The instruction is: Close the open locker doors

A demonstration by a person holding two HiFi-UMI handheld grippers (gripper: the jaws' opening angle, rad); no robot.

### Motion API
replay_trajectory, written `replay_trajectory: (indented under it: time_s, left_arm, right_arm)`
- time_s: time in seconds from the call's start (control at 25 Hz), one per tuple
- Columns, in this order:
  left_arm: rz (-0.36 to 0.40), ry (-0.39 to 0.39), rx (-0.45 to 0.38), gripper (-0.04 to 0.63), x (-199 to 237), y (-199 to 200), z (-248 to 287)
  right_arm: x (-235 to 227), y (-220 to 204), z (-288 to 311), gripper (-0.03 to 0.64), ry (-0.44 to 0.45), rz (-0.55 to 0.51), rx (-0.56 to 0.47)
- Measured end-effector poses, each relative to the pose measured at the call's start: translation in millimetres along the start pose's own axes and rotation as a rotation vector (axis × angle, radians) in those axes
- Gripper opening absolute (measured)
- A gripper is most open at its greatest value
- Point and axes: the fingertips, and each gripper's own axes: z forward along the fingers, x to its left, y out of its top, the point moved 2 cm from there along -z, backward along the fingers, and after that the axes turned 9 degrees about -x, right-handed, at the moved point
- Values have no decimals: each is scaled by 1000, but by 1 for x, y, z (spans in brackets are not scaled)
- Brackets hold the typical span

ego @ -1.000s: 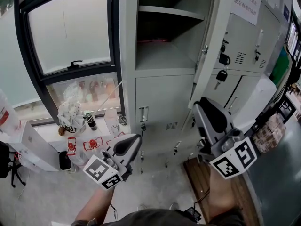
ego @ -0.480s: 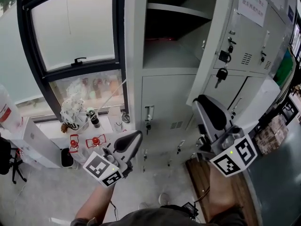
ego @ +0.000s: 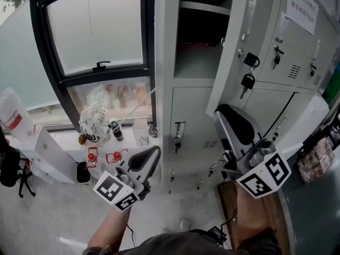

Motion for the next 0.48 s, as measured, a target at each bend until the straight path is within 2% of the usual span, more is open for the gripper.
replay_trajectory:
  time_s: [0.48]
  left_arm:
    - [24, 48, -15, 9, 15, 3, 5]
  right_arm:
    - [-7, -16, 23, 48, 55, 24, 5]
